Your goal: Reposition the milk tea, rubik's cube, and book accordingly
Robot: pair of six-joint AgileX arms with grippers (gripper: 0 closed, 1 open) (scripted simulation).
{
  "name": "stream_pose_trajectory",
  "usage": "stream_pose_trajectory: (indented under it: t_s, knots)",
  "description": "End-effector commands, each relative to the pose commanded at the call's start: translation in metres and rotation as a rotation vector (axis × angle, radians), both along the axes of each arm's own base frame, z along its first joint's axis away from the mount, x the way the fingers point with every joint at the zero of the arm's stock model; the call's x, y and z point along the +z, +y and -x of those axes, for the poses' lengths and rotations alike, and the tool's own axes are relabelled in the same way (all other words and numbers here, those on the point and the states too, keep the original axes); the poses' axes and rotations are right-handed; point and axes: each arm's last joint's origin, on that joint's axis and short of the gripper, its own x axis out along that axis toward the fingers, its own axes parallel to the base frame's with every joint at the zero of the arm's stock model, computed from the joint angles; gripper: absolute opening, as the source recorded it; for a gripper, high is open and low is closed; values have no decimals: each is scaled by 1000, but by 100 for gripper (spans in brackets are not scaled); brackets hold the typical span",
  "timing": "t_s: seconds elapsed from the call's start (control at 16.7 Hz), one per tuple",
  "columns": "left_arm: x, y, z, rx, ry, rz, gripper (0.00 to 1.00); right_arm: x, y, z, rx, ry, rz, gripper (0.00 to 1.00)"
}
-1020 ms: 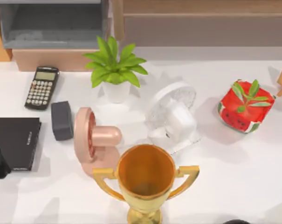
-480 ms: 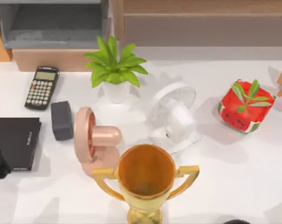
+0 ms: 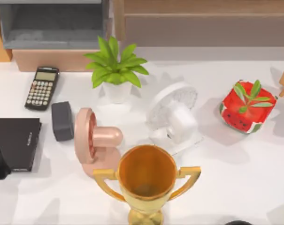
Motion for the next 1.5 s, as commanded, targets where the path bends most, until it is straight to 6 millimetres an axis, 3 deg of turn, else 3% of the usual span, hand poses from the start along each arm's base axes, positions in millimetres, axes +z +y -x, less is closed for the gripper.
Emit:
stream_pose_trajectory:
  t_s: [0.48, 0.72, 0.9, 1.2, 1.5]
  knots:
    - [0, 0, 0, 0, 0, 0, 100, 3, -7, 11, -29, 57, -38, 100]
    - [0, 0, 0, 0, 0, 0, 100, 2, -13, 30, -79, 219, -131, 100]
    - [0, 0, 0, 0, 0, 0, 100, 3, -5, 45, -106, 402, -212, 100]
    - [0, 0, 0, 0, 0, 0, 100, 12, 47, 71, -49, 835, -290, 100]
    - [0, 0, 0, 0, 0, 0, 100, 35, 117, 98, 126, 1223, -152, 100]
